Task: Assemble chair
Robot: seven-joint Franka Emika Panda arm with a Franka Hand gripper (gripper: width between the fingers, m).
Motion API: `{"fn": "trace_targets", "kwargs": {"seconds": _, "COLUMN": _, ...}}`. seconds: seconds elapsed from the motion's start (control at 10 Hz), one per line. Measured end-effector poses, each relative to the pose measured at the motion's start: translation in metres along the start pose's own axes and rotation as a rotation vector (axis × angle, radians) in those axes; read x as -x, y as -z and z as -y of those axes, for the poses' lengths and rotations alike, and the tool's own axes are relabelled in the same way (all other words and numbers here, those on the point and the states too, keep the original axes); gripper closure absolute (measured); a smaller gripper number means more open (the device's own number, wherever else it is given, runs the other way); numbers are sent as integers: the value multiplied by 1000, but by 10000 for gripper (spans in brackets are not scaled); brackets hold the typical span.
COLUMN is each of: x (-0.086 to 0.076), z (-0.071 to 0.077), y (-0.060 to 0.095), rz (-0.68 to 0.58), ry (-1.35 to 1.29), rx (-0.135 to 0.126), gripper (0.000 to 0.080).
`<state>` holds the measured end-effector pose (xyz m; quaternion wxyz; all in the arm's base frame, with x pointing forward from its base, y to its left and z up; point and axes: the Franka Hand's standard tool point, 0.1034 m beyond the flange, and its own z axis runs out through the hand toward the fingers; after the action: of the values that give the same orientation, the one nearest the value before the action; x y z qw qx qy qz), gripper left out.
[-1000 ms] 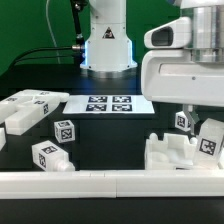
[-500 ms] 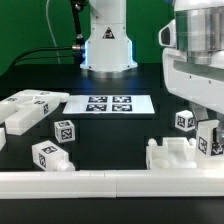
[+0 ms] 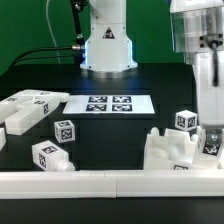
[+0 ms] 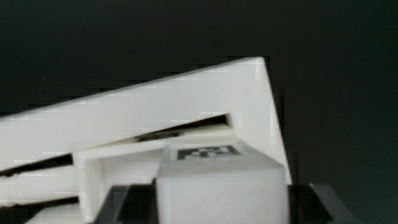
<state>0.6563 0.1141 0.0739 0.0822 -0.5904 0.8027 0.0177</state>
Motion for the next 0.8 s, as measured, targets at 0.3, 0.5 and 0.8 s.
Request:
{"fn": "trace_targets", "kwargs": {"seconds": 0.3, "x": 1, "z": -1, "y": -1, "rz": 0, "ry": 3, "rx": 1, "gripper": 495}}
{"fn": "trace_targets", "kwargs": {"seconds": 0.5, "x": 0, "z": -1, "y": 1, "rz": -1, "ry": 47, "rx": 5, "gripper": 324}}
{"fn": "trace_targets", "kwargs": {"seconds": 0.8, "x": -18, "z": 6, "y": 27, "rz": 11, "ry": 147, "rx": -6, "gripper": 160}}
